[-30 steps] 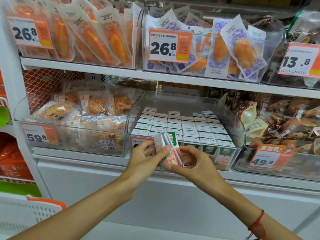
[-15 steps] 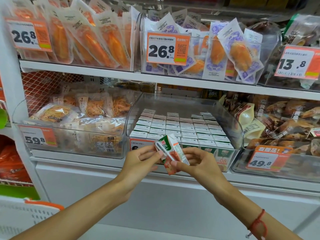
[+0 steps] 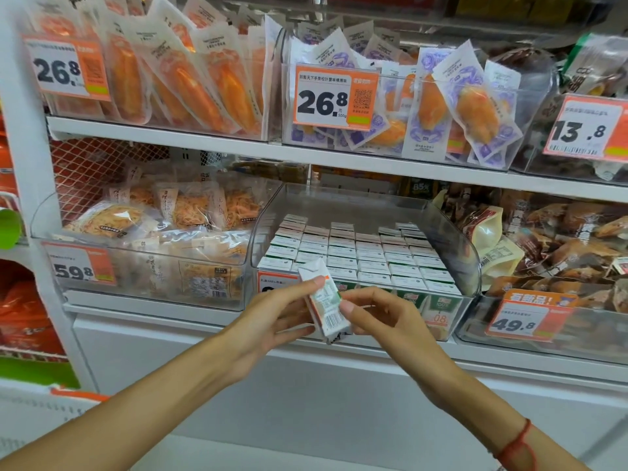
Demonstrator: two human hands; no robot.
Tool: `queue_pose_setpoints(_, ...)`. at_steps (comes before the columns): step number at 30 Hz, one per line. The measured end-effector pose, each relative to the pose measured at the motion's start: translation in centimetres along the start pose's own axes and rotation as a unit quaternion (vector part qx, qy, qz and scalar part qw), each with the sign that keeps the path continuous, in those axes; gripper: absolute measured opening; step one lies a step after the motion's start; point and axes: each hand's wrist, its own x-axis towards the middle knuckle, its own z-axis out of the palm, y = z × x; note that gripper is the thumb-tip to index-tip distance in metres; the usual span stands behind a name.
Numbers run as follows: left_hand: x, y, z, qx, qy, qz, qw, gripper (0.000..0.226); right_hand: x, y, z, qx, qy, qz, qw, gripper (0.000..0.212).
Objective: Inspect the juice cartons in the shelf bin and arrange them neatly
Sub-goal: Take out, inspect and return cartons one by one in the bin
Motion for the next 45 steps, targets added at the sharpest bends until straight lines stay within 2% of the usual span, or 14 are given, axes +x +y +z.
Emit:
queue_pose_setpoints(4,-0.2,-0.1,0.1,0.022,-0.034,0.007,0.999,0.046,0.2,0.2,0.0,0.042,-0.004,0.031,0.999,0.044)
queue_pose_setpoints(7,-0.3,0.0,0.8,0.105,0.017,0.120,0.987,0.054,0.3,0.1,-0.2,0.051,0.014,0.021,0.998,0.041)
queue_pose_setpoints(11,-0.5,-0.3,1.4,0.248,0.111,0.297,0.915,0.063,0.1,-0.3,-0.4,0.071,0.005,-0.003,0.997,0.034)
queue_pose_setpoints(16,-0.5,-0.7,1.5,0.378,0.148,0.405,0.819,0.063,0.0,-0.2,-0.7,0.085,0.032,-0.021,0.996,0.036)
queue_pose_setpoints(21,-0.4,-0.9,1.5,0.402,0.137,0.417,0.804,0.062,-0.2,0.0,-1.1,0.075,0.021,-0.011,0.997,0.040)
queue_pose_setpoints(23,-0.4,-1.0,1.5,0.398,0.130,0.401,0.815,0.062,-0.2,0.1,-1.2,0.065,0.019,-0.008,0.998,0.041)
queue_pose_setpoints(25,-0.4,-1.0,1.4,0.365,0.117,0.362,0.849,0.064,-0.2,0.1,-1.3,0.061,0.014,-0.011,0.998,0.041)
queue_pose_setpoints(29,0.1,-0.7,1.2,0.196,0.105,0.245,0.944,0.064,-0.5,-0.1,-1.2,0.048,0.007,-0.078,0.996,0.028)
queue_pose_setpoints(32,0.5,-0.5,0.9,0.088,0.111,0.156,0.978,0.071,-0.8,0.1,-0.8,-0.064,-0.020,-0.127,0.990,0.043)
queue_pose_setpoints(34,0.5,-0.4,0.7,0.038,0.096,0.105,0.989,0.066,-0.8,0.4,-0.5,-0.136,-0.027,-0.142,0.980,0.052)
queue_pose_setpoints(36,0.3,-0.3,0.7,0.009,0.076,0.060,0.995,0.056,-0.7,0.4,-0.3,-0.152,-0.034,-0.148,0.977,0.051)
queue_pose_setpoints(39,0.2,0.2,0.6,0.009,0.041,-0.007,0.999,0.046,-0.7,-0.1,-0.1,-0.122,-0.012,-0.145,0.982,0.041)
queue_pose_setpoints(42,0.1,0.6,0.1,-0.026,0.016,-0.081,0.996,0.050,-0.6,-0.4,0.2,-0.059,0.011,-0.124,0.990,0.025)
queue_pose_setpoints(45,-0.1,0.9,-0.5,-0.051,-0.013,-0.143,0.988,0.053,-0.5,-0.6,0.4,-0.001,0.041,-0.081,0.996,0.022)
